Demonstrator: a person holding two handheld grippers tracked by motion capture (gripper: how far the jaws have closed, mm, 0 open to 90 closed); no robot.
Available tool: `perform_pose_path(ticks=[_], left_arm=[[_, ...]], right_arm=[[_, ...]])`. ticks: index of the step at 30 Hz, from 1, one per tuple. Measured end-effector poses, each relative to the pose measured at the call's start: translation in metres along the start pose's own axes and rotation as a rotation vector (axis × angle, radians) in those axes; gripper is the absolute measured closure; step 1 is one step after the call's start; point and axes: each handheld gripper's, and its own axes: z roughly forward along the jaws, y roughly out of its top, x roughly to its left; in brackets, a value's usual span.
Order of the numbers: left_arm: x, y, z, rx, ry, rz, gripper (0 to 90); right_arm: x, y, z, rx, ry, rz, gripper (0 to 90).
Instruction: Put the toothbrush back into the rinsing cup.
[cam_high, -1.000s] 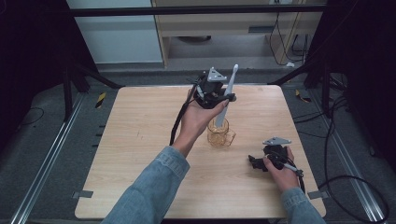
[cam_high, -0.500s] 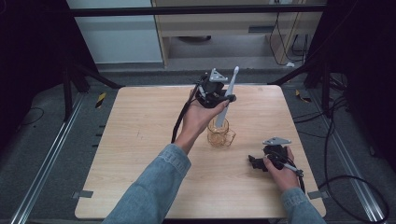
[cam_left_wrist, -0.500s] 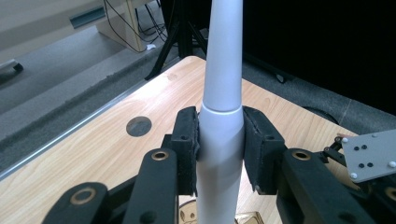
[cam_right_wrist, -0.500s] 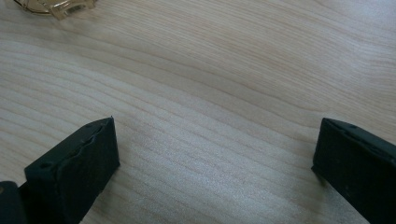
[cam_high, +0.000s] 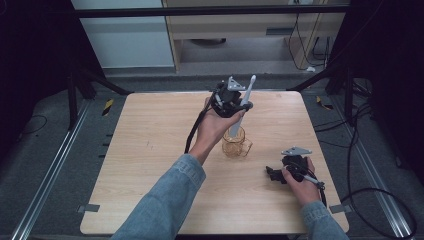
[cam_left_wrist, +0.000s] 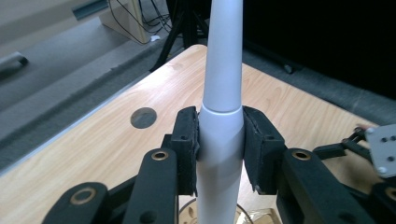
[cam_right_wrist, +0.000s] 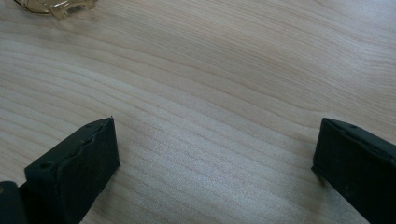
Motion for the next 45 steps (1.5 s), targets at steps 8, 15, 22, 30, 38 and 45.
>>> perform_pose_path(ticks=[8, 15, 22, 30, 38, 45], left_arm=[[0.006, -0.007, 0.003, -0.008, -0.020, -0.042, 67.6], [0.004, -0.009, 0.005, -0.017, -0.023, -0.040, 67.6], [0.002, -0.015, 0.012, -0.016, -0.033, -0.047, 67.6], [0.001, -0.021, 0.018, -0.014, -0.040, -0.048, 67.6], [0.000, -0.026, 0.022, -0.010, -0.041, -0.054, 67.6], [0.000, -0.032, 0.024, -0.002, -0.044, -0.062, 67.6]], right_arm=[[0.000, 0.000, 0.000, 0.000, 0.000, 0.000, 0.4], [0.000, 0.000, 0.000, 0.001, -0.002, -0.003, 0.4], [0.000, 0.000, 0.000, -0.001, -0.001, -0.003, 0.4], [0.000, 0.000, 0.000, -0.002, -0.001, -0.003, 0.4], [0.000, 0.000, 0.000, -0.001, 0.001, 0.000, 0.4], [0.000, 0.000, 0.000, -0.003, -0.001, -0.007, 0.4]])
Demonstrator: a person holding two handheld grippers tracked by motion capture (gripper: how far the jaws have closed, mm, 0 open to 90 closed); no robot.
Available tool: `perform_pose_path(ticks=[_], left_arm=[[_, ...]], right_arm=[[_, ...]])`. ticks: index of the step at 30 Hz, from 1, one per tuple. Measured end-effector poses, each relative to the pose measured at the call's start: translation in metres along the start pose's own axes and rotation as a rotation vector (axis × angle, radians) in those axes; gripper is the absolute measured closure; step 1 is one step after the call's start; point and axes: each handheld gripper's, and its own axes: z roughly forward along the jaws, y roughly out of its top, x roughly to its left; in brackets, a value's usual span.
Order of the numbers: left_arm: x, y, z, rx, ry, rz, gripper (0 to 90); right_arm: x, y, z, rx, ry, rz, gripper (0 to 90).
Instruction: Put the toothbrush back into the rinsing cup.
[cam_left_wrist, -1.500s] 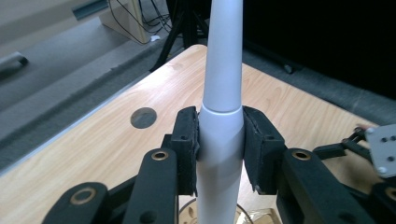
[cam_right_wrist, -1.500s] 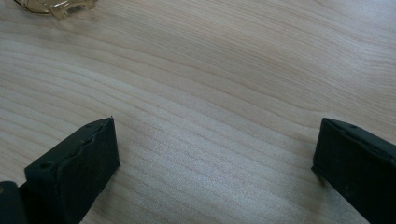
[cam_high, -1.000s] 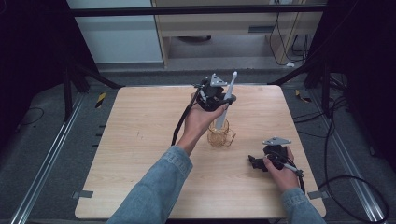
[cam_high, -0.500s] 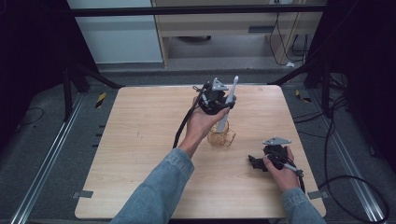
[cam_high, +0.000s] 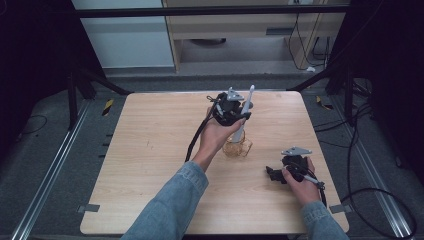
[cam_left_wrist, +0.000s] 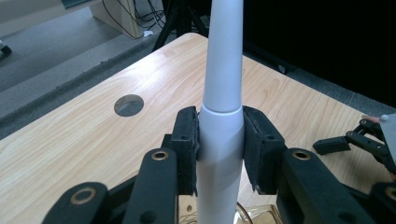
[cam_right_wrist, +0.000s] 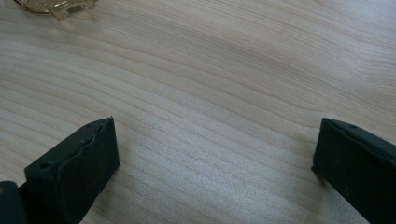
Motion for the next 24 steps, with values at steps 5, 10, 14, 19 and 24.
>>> perform_pose_path(ticks=[5, 10, 14, 19, 24], left_arm=[[0.002, -0.004, 0.001, 0.002, -0.004, -0.011, 67.6], [0.004, -0.009, 0.002, 0.008, -0.007, -0.015, 67.5], [0.003, -0.014, 0.006, 0.011, -0.008, -0.024, 67.6], [0.005, -0.021, 0.007, 0.023, -0.009, -0.030, 67.6], [0.005, -0.024, 0.008, 0.032, -0.001, -0.019, 67.6]], right_arm=[[0.000, 0.000, 0.000, 0.001, 0.000, 0.003, 0.4], [0.000, 0.000, 0.000, 0.001, 0.001, 0.003, 0.4], [0.001, 0.000, 0.000, 0.002, 0.006, 0.012, 0.4], [0.000, 0.000, 0.000, 0.000, 0.001, 0.005, 0.4], [0.001, 0.000, 0.000, 0.002, 0.006, 0.012, 0.4]])
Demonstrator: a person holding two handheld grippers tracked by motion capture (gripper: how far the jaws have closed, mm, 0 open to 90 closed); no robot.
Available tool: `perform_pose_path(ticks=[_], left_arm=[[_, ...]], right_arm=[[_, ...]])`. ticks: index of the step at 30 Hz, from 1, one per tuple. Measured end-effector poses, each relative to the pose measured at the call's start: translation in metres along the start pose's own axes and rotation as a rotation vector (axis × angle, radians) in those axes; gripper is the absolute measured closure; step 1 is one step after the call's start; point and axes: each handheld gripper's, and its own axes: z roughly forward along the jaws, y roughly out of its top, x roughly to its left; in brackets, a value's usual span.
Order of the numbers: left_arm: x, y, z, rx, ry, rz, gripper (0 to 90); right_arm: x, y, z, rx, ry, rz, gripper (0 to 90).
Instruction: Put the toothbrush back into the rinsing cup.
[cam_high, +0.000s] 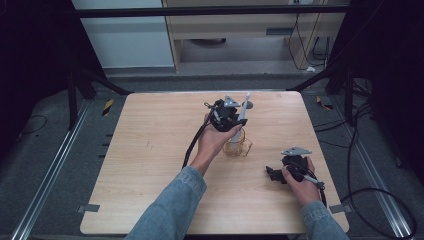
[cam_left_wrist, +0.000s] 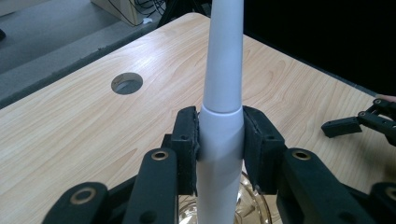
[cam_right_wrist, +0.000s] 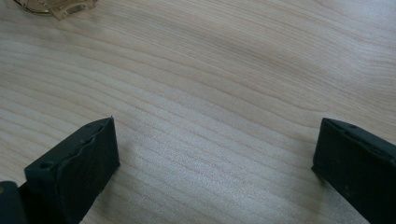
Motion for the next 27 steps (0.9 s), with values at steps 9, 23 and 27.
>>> perform_pose_path(ticks=[9, 23, 27], left_arm=[[0.000, -0.003, 0.003, 0.014, -0.003, -0.007, 67.6], [0.001, -0.012, 0.009, 0.040, -0.001, -0.016, 67.5], [0.002, -0.012, 0.011, 0.048, 0.001, -0.014, 67.5]], right_arm=[[0.000, 0.000, 0.000, 0.000, -0.001, 0.000, 0.4], [0.000, 0.000, 0.000, 0.002, -0.003, -0.002, 0.4], [0.000, 0.000, 0.000, 0.002, -0.003, -0.002, 0.4]])
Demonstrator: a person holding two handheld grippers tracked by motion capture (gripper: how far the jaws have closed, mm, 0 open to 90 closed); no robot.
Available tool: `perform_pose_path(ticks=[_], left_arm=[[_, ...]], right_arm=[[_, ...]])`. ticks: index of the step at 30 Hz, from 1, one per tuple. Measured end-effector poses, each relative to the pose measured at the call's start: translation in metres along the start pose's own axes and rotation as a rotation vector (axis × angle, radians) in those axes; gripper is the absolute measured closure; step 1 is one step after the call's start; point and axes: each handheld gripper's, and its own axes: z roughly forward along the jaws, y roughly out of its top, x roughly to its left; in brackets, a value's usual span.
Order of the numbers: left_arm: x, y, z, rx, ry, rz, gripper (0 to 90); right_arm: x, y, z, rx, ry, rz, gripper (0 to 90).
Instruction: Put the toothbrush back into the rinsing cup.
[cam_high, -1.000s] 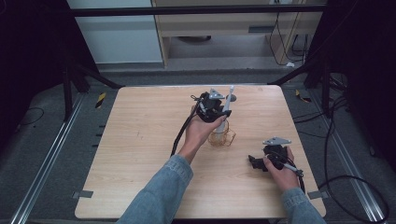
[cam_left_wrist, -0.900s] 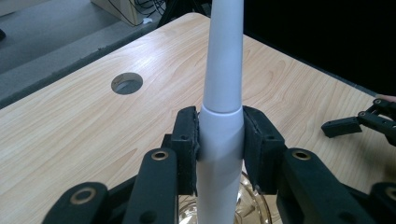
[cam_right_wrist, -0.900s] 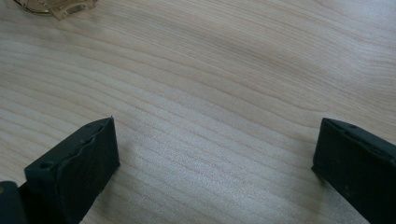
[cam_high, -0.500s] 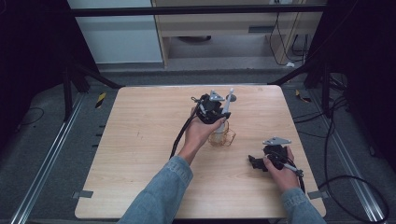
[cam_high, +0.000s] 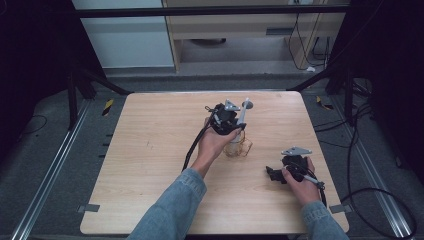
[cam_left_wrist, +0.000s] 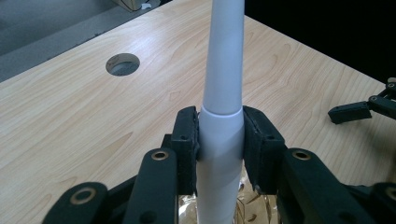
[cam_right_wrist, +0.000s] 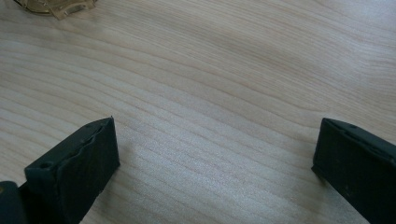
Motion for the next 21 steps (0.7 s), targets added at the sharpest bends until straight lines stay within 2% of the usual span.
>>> perform_pose_path(ticks=[21], left_arm=[[0.0085, 0.0003, 0.0071, 0.013, 0.023, -0.054, 67.1]], right_arm=[[0.0000, -0.0001, 0.0001, 0.000, 0.000, -0.001, 0.4]])
